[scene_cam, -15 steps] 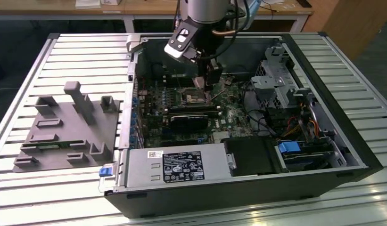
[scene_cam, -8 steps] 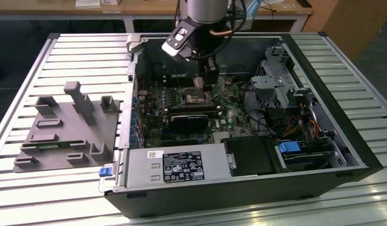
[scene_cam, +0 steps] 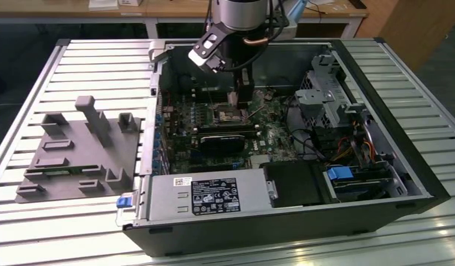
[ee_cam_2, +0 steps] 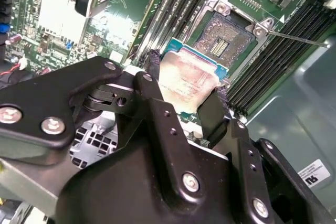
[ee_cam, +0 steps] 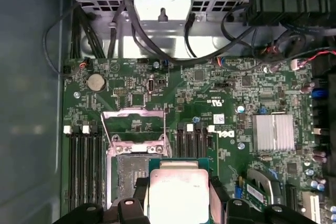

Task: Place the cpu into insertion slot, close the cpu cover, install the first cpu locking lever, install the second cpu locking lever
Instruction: 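Place the cpu into insertion slot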

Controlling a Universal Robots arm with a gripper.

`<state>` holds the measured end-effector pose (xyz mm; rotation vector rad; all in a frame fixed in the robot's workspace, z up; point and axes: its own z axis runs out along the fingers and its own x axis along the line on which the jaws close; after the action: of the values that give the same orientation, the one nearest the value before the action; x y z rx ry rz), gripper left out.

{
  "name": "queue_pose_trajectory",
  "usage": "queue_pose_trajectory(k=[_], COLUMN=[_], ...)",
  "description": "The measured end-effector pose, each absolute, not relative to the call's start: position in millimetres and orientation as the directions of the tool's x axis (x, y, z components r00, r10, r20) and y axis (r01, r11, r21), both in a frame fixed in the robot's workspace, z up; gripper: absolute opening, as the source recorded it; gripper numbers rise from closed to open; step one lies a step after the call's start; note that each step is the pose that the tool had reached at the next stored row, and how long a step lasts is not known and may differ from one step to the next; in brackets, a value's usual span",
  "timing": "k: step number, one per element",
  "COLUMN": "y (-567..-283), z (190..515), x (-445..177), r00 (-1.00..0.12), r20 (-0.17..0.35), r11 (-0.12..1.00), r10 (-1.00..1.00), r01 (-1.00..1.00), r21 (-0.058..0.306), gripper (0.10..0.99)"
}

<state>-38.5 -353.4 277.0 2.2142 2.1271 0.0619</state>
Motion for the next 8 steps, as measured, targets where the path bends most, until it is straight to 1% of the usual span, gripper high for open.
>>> queue_pose_trajectory(k=[8], y=[-353.3], z=[268.0], x=[-40.8], r00=[0.042], r20=[0.013], r11=[-0.042], r10=[0.999], r01=[0.996], r21=[0.077], gripper=[0.537])
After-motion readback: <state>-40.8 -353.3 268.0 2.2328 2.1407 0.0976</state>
